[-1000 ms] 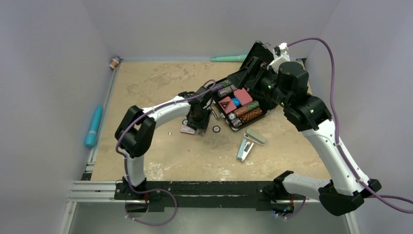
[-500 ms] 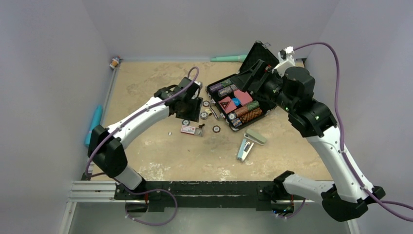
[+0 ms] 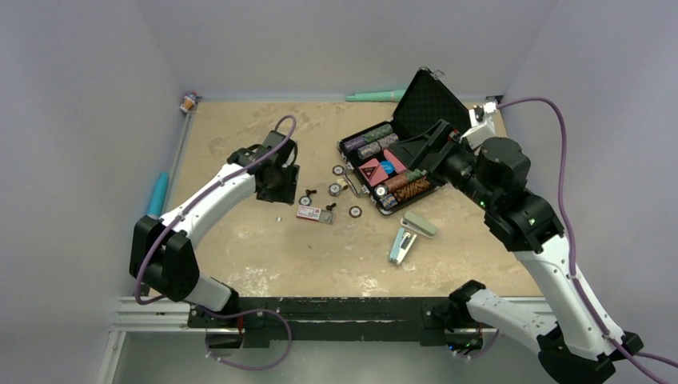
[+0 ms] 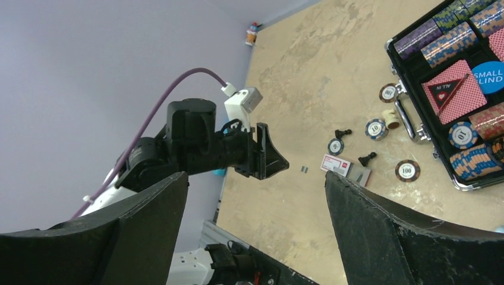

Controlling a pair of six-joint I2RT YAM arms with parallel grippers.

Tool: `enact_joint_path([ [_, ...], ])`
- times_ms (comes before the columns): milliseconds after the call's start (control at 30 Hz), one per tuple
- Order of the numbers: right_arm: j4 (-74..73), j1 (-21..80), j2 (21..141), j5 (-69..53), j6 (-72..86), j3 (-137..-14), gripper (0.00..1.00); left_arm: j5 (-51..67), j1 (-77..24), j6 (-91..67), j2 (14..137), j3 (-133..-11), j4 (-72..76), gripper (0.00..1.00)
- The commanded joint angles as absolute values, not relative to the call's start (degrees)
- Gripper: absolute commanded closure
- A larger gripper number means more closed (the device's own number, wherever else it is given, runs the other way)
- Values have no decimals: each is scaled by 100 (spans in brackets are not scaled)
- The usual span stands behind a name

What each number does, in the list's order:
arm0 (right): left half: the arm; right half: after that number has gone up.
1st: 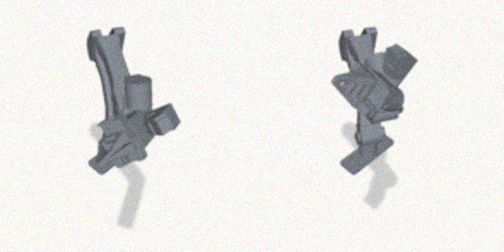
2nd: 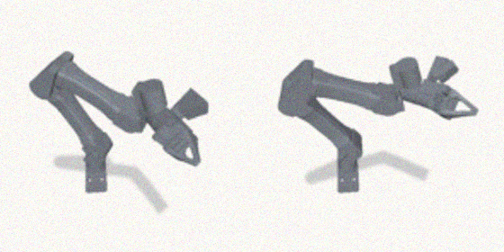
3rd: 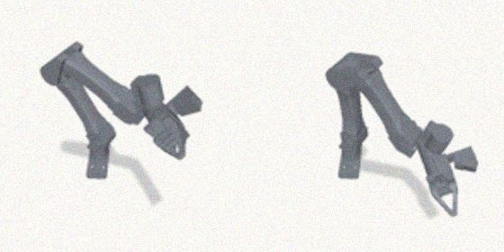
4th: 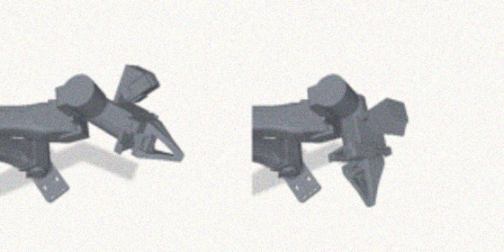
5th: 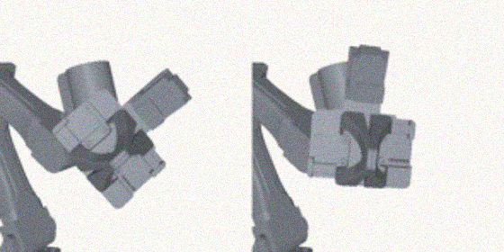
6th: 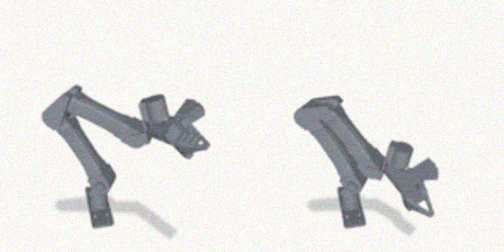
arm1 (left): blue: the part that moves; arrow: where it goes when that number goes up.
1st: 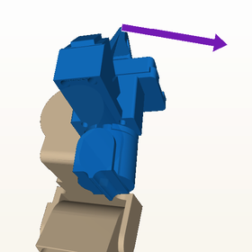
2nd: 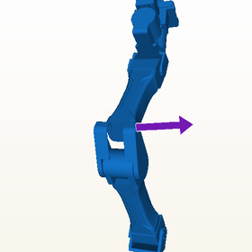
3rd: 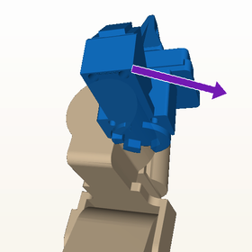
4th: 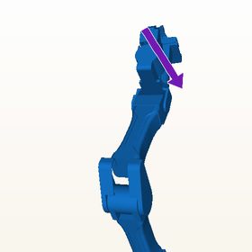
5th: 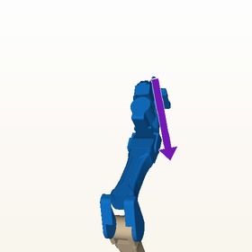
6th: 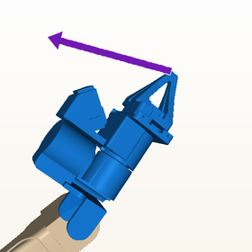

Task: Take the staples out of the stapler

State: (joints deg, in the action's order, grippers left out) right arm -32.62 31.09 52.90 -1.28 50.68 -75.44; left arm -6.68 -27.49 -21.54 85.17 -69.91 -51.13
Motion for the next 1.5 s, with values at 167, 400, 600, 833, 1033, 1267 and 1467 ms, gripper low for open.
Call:
enact_joint_path([
  [167,-2988,3099,4695,-197,5489,-7099,10,-663,-2269,-1762,8771,-6510,-4669,45],
  [400,-3080,3094,4385,-266,5686,-6887,11,-337,-2185,-2267,9303,-6390,-4271,47],
  [600,-3256,3098,4398,-344,5624,-6930,10,-568,-2175,-2580,9763,-6447,-4254,52],
  [833,-3182,3094,4951,-640,5254,-7115,10,-691,-2180,-2595,9960,-6601,-4207,53],
  [1033,-3185,3094,5239,-694,5019,-7345,10,-634,-2171,-2947,10048,-6714,-4449,54],
  [1267,-3129,3094,5250,-706,5036,-7330,10,-263,-2171,-3321,10110,-6698,-4689,56],
  [1467,-3111,3095,5177,-729,5056,-7260,10,-358,-2171,-3272,10319,-6802,-4668,56],
])
